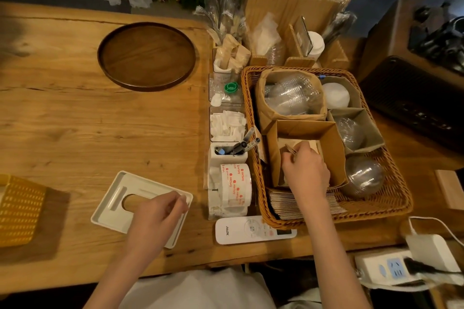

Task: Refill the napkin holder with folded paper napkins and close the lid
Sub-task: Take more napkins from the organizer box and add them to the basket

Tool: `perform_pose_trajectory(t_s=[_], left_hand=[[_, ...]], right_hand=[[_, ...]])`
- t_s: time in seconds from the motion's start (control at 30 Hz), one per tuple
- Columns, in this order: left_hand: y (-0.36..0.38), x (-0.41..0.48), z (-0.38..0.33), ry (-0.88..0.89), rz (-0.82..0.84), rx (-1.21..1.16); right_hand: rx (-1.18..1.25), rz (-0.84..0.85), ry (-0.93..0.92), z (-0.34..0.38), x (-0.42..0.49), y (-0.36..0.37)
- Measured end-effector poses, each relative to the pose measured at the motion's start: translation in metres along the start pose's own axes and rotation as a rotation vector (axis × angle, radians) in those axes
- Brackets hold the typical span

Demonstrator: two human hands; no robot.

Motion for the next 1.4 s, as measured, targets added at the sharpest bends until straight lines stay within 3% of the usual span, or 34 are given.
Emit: perform_pose_trajectory(t_s=[0.2,0.6,0.7,0.8,0.93,1.2,1.4], left_hand=[[0.004,-0.002,-0.005,0.026,0.026,-0.002],[0.011,-0.008,-0.001,0.054,0.043,0.031],[0.012,-0.011,-0.002,0.013,0.040,-0.039],[0.010,-0.013,-0.011,-0.087,0.058,-0.321],[0.008,-0.016,-0.036,-0.063,0.054,-0.476],[0.001,-0.033,-0.080,0.133,0.173,-0.597],[0.004,-0.042,-0.088,0.138,0.242,-0.617]], right_hand=[[0.138,-0.124,0.074,-0.008,-0.003,-0.013],[0.302,-0.355,0.043,-0.016,-0.020,-0.069],[0.473,-0.328,0.009,-0.015,-0.030,-0.082],[0.587,-0.299,-0.019,-0.013,-0.044,-0.088],[0.687,-0.263,-0.050,-0.010,-0.066,-0.091],[0.818,-0.182,-0.047,0.008,-0.104,-0.106],[0.862,-0.068,-0.068,0.028,-0.115,-0.096]])
Point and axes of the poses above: each hand's wrist, its own x-axis towards the middle knuckle, its own y-axis out of the palm, z = x × y, the point moved 2 cm from there along x, towards the middle knuckle, and after that the axes turned 3 degrees about -x, right-handed, at the moved point
